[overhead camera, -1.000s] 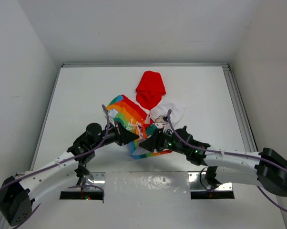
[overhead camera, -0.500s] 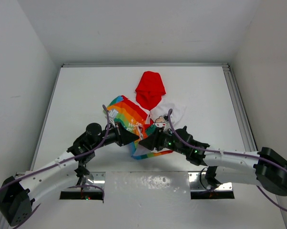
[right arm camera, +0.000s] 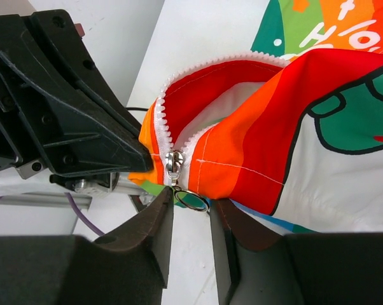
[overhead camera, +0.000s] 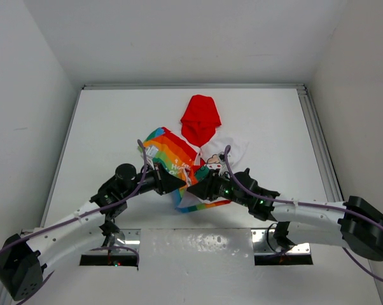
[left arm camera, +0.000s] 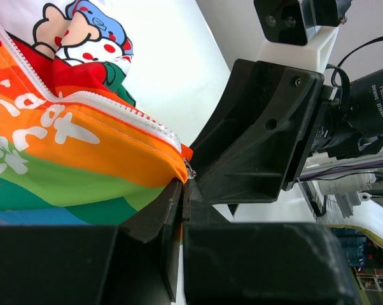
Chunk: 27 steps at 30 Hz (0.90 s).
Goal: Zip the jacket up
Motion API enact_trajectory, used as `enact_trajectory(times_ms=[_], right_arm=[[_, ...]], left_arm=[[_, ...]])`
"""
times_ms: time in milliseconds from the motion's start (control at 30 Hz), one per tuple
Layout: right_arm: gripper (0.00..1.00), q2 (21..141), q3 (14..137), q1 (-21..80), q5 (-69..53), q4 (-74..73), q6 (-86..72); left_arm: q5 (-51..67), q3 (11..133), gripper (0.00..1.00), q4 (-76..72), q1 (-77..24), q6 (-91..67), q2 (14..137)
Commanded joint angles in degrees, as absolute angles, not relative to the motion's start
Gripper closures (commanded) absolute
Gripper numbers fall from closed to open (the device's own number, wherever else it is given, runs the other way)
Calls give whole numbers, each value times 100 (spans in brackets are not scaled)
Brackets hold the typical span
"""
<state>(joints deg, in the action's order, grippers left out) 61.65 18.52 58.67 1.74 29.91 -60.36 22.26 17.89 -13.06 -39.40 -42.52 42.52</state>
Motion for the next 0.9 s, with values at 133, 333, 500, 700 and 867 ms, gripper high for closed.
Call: enact_trajectory(times_ms=[133, 333, 500, 700, 867], right_arm=[[79, 6074, 1846, 5871, 255, 3182, -6002], [87, 5933, 1942, 5871, 62, 2971, -6091], [100, 5827, 2109, 5871, 18, 2664, -6170], [100, 5923, 2451, 5871, -298, 2365, -6232], [100, 6020, 2593, 5871, -352, 2548, -6310]], left_arm=[[2250, 1767, 100, -1538, -3955, -4210, 4245], [2242, 1741, 100, -1520, -3955, -4192, 4281], [2171, 1793, 100, -1283, -3955, -4052, 4281], [1952, 1784, 100, -845, -3955, -3859, 4237], [1881, 1653, 100, -782, -3955, -3727, 4298]])
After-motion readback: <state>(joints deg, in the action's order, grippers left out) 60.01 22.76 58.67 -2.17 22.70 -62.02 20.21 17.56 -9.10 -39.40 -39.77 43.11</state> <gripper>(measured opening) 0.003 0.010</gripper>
